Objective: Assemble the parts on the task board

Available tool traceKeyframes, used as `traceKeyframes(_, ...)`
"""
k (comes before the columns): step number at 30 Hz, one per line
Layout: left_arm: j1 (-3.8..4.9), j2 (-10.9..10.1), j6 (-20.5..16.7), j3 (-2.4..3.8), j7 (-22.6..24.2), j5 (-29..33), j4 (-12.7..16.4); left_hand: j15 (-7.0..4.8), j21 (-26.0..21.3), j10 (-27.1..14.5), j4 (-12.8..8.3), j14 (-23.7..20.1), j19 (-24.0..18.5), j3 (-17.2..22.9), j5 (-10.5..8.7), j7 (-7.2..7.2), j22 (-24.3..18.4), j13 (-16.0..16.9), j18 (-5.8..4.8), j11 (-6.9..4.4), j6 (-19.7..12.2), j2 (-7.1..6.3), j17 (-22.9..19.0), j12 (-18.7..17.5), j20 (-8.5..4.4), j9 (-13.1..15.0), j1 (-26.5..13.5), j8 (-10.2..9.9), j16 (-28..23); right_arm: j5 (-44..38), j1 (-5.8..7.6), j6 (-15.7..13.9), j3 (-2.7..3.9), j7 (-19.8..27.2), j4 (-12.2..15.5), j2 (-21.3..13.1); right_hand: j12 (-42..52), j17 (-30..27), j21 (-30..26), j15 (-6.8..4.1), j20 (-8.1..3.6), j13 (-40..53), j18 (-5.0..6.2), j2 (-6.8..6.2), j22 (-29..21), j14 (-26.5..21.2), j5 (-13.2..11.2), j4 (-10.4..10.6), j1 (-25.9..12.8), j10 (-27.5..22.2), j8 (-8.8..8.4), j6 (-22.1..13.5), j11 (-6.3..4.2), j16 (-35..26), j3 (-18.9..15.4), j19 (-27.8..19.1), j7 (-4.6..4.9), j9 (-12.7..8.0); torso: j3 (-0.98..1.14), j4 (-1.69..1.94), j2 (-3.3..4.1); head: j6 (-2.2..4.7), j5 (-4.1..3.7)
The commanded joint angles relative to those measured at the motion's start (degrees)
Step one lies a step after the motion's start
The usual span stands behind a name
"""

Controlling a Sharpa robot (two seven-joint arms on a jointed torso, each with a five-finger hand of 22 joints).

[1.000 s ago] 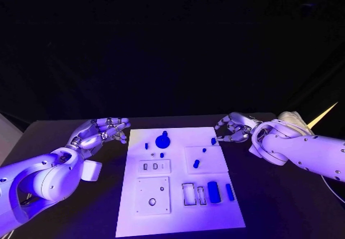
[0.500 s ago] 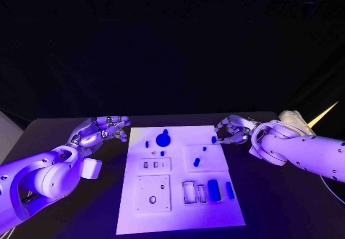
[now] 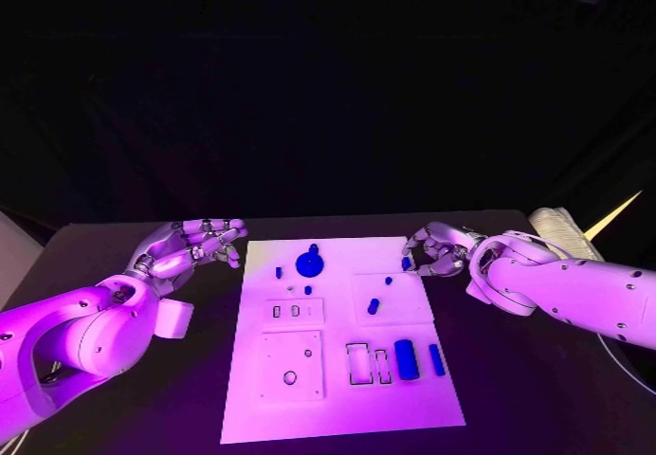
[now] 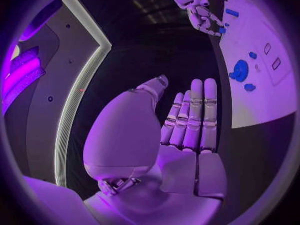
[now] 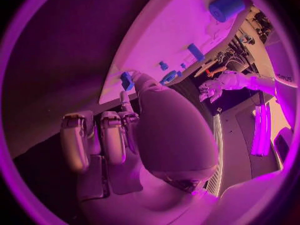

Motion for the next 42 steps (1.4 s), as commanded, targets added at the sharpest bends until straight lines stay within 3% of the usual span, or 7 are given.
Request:
traceKeyframes(1, 0.06, 0.1, 1.04, 0.04, 0.28, -0.05, 0.06, 0.01, 0.35, -0.24, -0.15, -0.35, -0.51, 0.57, -0.28, 0.43, 0.12, -0.03, 0.81, 0.03, -0.48, 0.03, -0.08, -0.2, 0.08, -0.09, -0.13, -0.23, 0.34, -0.2, -0.2, 0.41, -0.02, -0.12, -0.36, 0.39, 0.31, 15.05, 0.14, -0.41, -0.37, 14.33, 0.09, 0.6, 13.6, 5.86, 0.2, 0.04, 0.47, 5.27, 0.48, 0.79, 0.02, 0.21, 0.74, 4.99, -0.07, 0.08, 0.06, -0.11, 0.01, -0.05, 0.19)
traceKeyframes(10, 0.06, 0.09, 1.05, 0.04, 0.25, -0.09, 0.02, 0.01, 0.35, -0.24, -0.15, -0.35, -0.51, 0.57, -0.28, 0.43, 0.12, -0.03, 0.81, 0.03, -0.48, 0.03, -0.08, -0.2, 0.08, -0.09, -0.13, -0.23, 0.34, -0.15, -0.41, 0.23, -0.02, -0.5, -1.18, 1.14, 0.53, 15.05, 0.22, -1.09, -0.95, 14.56, 0.06, 1.73, 13.71, 5.86, -0.11, 0.11, 0.6, 5.48, 1.26, 3.31, -0.61, 0.21, 3.23, 5.06, -0.82, 0.24, 0.04, -0.06, -0.06, -0.29, 0.15)
traceKeyframes(22, 0.06, 0.04, 1.05, 0.04, 0.13, -0.1, 0.02, 0.02, 0.43, -0.26, -0.18, -0.38, -0.57, 0.63, -0.29, 0.44, 0.15, -0.03, 0.81, 0.03, -0.49, 0.06, -0.11, -0.18, 0.09, -0.09, -0.14, -0.24, 0.39, -0.14, -0.65, -0.24, -0.02, -0.7, -2.1, 1.81, 0.78, 15.05, 0.42, -1.54, -1.38, 14.82, 0.0, 1.84, 13.91, 5.86, -0.84, -0.12, 0.32, 5.72, 1.74, 4.6, -1.02, 0.21, 4.49, 5.2, -1.3, 0.35, 0.05, -0.07, -0.05, -0.34, 0.29)
traceKeyframes(28, 0.06, -0.01, 1.04, 0.04, 0.08, -0.1, 0.02, 0.02, 0.43, -0.26, -0.18, -0.38, -0.57, 0.63, -0.29, 0.44, 0.15, -0.03, 0.81, 0.03, -0.49, 0.06, -0.11, -0.18, 0.09, -0.09, -0.14, -0.24, 0.39, 0.29, -0.75, -2.95, -0.02, -0.27, -2.01, 1.93, 1.05, 15.05, 0.92, -2.16, -1.93, 15.09, -0.16, 2.14, 14.39, 5.86, -2.15, -0.45, -0.31, 5.97, 2.88, 6.5, -1.71, 0.21, 5.64, 5.52, -2.09, 0.75, 0.03, -0.06, -0.07, -0.42, 0.31)
traceKeyframes(35, 0.06, -0.01, 1.07, 0.04, 0.06, -0.1, -0.01, 0.02, 0.43, -0.26, -0.18, -0.38, -0.57, 0.63, -0.29, 0.44, 0.15, -0.03, 0.81, 0.03, -0.49, 0.06, -0.11, -0.18, 0.09, -0.09, -0.14, -0.24, 0.39, 0.78, -0.78, -8.07, -0.01, -1.16, -1.11, 2.03, 1.05, 15.05, 1.22, -2.56, -2.34, 15.09, -0.25, 2.79, 14.66, 5.86, -2.62, -0.49, -1.11, 5.97, 3.77, 7.66, -2.32, 0.21, 6.38, 5.71, -2.76, 1.1, 0.05, -0.07, -0.09, -0.35, 0.38)
traceKeyframes(42, 0.06, 0.07, 1.06, 0.04, 0.04, -0.1, -0.22, 0.02, 0.43, -0.26, -0.18, -0.38, -0.57, 0.63, -0.29, 0.44, 0.15, -0.03, 0.81, 0.03, -0.49, 0.06, -0.11, -0.18, 0.09, -0.09, -0.14, -0.24, 0.39, 1.22, -0.07, -12.79, 0.11, -6.13, 2.08, 1.72, 1.05, 15.05, 1.68, -2.48, -2.4, 15.09, -0.38, 3.1, 15.08, 5.86, -2.44, -0.31, -1.83, 5.97, 4.11, 7.85, -2.65, 0.21, 6.68, 6.0, -2.95, 1.26, -0.03, -0.18, -0.28, -0.34, 0.52)
